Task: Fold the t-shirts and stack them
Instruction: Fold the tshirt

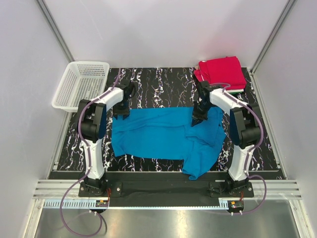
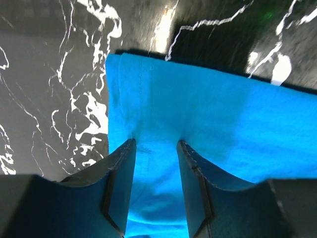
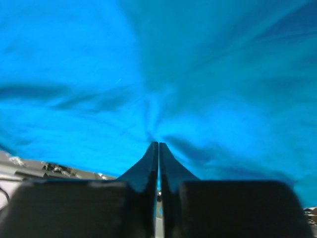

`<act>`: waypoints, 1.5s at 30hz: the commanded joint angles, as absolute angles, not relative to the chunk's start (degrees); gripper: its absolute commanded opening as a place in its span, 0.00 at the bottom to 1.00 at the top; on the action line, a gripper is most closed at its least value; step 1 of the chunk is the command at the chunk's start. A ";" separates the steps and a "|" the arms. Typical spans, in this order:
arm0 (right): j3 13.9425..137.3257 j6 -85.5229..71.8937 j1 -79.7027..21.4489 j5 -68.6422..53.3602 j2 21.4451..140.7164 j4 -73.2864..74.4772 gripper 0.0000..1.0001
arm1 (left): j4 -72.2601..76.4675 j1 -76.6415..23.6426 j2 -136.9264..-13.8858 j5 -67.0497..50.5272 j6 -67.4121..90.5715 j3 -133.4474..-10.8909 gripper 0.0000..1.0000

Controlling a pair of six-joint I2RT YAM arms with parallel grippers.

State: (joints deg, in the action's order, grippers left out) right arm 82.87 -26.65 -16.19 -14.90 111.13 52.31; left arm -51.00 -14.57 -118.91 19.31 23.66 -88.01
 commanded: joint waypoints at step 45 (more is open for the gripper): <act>92.46 -24.00 -12.67 -2.99 112.42 56.87 0.21 | -62.23 -12.30 -123.68 11.17 24.87 -105.30 0.22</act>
State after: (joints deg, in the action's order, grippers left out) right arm 89.69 -24.60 -15.25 -3.97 118.72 59.27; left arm -62.06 -12.67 -129.12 14.00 25.36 -104.27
